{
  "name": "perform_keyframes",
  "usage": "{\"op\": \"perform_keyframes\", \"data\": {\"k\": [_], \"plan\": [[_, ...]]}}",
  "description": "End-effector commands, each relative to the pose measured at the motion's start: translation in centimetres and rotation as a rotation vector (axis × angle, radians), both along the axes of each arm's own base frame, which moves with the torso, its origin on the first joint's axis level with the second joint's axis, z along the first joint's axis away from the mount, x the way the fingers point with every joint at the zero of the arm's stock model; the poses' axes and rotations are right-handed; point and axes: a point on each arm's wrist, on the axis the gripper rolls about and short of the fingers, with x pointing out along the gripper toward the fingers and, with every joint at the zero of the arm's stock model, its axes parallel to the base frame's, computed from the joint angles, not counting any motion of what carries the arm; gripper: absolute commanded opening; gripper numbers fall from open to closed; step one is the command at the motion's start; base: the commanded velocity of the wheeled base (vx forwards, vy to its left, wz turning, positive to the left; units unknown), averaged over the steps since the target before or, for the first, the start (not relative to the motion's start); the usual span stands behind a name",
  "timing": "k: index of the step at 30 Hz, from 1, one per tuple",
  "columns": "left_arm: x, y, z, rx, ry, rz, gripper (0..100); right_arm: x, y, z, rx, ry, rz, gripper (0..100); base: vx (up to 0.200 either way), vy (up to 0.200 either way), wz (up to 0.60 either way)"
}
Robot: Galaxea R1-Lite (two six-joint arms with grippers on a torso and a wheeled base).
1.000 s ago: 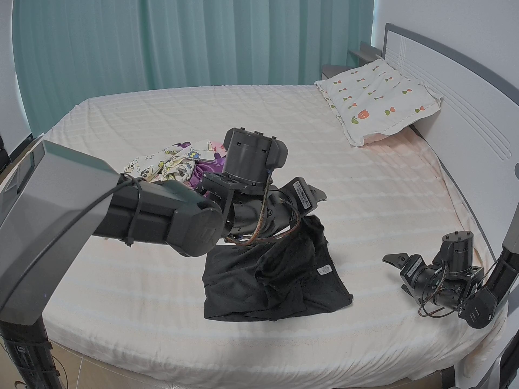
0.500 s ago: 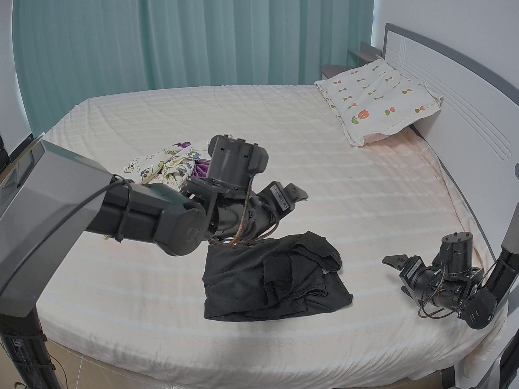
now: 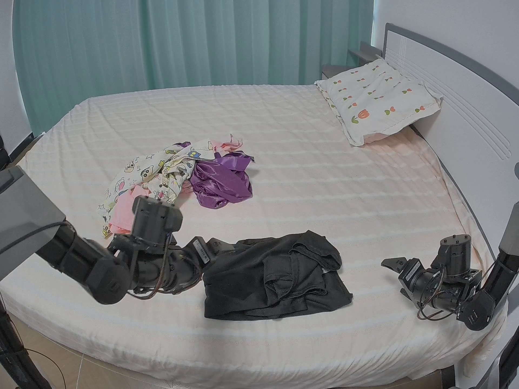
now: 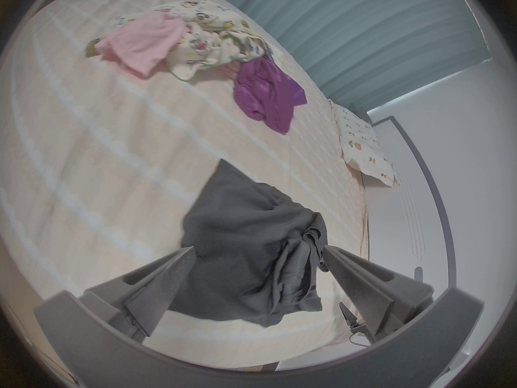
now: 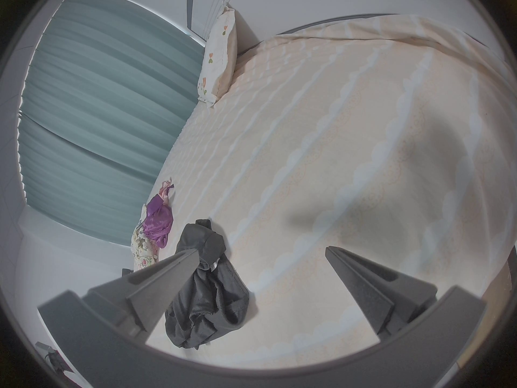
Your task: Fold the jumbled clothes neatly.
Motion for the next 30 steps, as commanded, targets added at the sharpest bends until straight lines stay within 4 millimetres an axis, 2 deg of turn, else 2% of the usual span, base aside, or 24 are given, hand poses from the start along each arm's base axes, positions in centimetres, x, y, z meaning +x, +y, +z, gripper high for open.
{"op": "perform_keyframes", "data": {"k": [1, 8, 18, 30], "plan": [[-4.7, 4.8, -0.9, -0.038, -0.005, 0.068, 100, -0.2, 0.0, -0.9, -0.001, -0.019, 0.001, 100, 0.0, 0.0, 0.0], [-5.7, 5.2, -2.1, -0.098, 0.065, 0.107, 100, -0.4, 0.2, -2.0, 0.0, -0.044, 0.008, 100, 0.0, 0.0, 0.0], [-6.4, 5.5, -3.1, -0.093, 0.106, 0.106, 100, -0.6, 0.7, -1.9, 0.001, -0.058, 0.029, 100, 0.0, 0.0, 0.0], [-4.9, 9.9, -3.3, -0.209, 0.081, 0.175, 100, -0.1, 1.3, 0.2, 0.032, -0.158, 0.045, 100, 0.0, 0.2, 0.0]]}}
